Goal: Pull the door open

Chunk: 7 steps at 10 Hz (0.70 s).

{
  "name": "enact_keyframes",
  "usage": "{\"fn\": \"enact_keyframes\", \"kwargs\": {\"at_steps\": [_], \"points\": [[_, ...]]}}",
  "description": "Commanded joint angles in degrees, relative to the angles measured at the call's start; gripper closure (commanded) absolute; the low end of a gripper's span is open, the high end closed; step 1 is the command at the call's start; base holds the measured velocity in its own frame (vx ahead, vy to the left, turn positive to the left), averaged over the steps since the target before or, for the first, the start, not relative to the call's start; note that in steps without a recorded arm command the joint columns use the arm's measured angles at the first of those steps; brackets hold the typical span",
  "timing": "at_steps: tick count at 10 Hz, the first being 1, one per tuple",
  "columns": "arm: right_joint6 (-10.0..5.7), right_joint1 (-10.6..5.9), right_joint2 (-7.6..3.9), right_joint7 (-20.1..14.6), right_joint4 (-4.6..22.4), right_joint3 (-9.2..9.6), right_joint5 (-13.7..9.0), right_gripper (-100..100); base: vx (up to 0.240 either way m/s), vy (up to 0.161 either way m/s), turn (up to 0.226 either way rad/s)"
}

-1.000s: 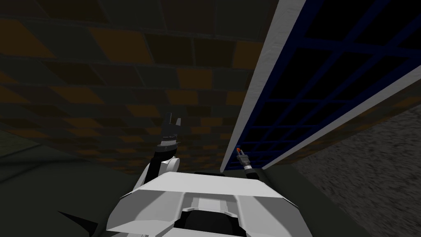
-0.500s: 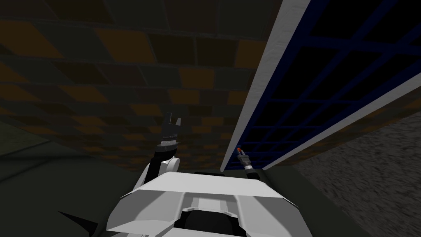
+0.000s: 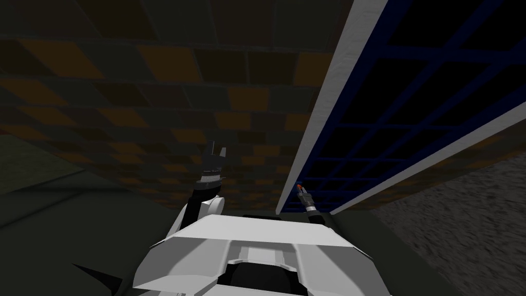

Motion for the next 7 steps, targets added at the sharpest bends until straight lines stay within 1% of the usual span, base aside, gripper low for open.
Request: {"fn": "enact_keyframes", "kwargs": {"at_steps": [1, 2, 5, 6, 7], "points": [[0.28, 0.23, 0.41, -2.9, -0.2, 0.54, -0.5, 100, -0.037, -0.015, 0.084], [0.28, 0.23, 0.41, -3.2, -0.2, 0.54, -0.5, 100, -0.022, -0.011, 0.032], [0.47, 0.24, 0.36, -8.2, -0.2, 0.72, -1.9, 100, -0.027, -0.010, 0.064], [0.47, 0.24, 0.36, -8.7, -0.2, 0.72, -1.9, 100, -0.024, -0.011, 0.043], [0.55, 0.24, 0.34, -10.9, -0.2, 0.79, -2.5, 100, -0.030, -0.014, 0.062]]}}
